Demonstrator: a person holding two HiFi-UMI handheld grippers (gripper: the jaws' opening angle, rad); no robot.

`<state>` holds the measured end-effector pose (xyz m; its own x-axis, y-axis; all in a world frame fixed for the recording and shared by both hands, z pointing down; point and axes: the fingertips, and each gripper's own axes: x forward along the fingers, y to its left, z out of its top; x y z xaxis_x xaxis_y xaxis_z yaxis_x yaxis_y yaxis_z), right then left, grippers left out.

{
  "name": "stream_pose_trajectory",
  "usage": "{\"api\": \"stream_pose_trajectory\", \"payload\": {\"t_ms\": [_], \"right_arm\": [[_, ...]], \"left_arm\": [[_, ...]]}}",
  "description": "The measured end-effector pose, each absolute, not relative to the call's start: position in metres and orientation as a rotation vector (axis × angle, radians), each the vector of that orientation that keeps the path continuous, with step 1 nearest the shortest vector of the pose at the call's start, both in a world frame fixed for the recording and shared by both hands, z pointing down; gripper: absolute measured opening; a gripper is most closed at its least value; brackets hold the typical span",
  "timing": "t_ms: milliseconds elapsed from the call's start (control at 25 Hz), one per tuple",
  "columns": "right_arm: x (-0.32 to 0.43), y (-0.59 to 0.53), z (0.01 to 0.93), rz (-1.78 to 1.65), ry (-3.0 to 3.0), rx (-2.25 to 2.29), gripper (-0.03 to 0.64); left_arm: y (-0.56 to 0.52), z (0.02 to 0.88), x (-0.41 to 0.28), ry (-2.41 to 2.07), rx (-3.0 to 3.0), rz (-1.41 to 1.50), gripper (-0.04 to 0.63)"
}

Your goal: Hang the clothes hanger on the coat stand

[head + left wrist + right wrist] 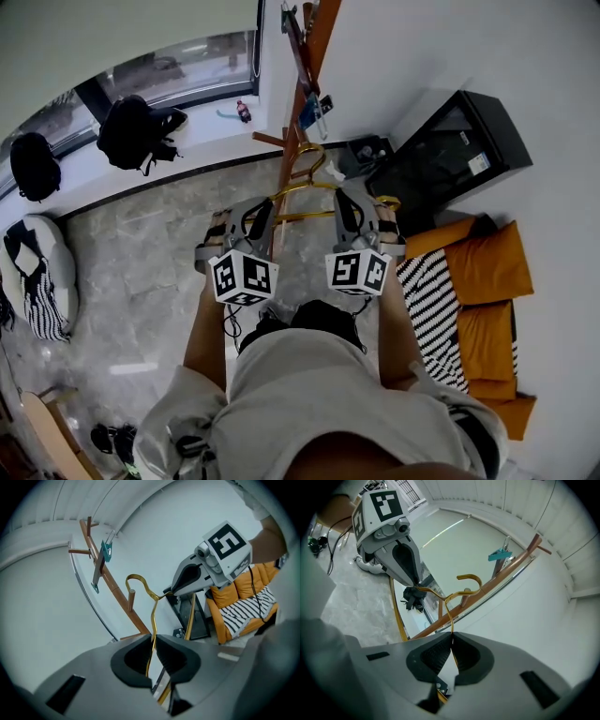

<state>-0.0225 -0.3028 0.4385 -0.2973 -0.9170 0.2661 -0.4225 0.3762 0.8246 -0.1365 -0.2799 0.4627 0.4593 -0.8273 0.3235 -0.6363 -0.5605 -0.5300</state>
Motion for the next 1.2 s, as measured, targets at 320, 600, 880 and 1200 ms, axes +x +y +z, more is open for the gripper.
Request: {"api": "stream_pose_trajectory", "payload": {"t_ms": [320,600,880,1200], "right_arm": [[-0.023,-0.319,0.443,-0.834,-1.875,1.141,0.012],[-0.027,-0.329,0.446,-0.844,-1.897,1.117,0.014],[-0.028,-0.339,0.45,-0.845,-1.911,1.093,0.012],[-0.032,-0.35,0.456,-0.839,-1.931,1.077,0.014]], "left_arm": [[-0.299,0.47,-0.137,1.272,-2.399,-0.787,0.04],[-0.31,0.473,-0.141,1.308,-2.379,-0.806,0.04],[-0.317,0.476,-0.141,1.332,-2.372,-0.825,0.04],[-0.325,0.478,-0.146,1.354,-2.357,-0.847,0.04]]}}
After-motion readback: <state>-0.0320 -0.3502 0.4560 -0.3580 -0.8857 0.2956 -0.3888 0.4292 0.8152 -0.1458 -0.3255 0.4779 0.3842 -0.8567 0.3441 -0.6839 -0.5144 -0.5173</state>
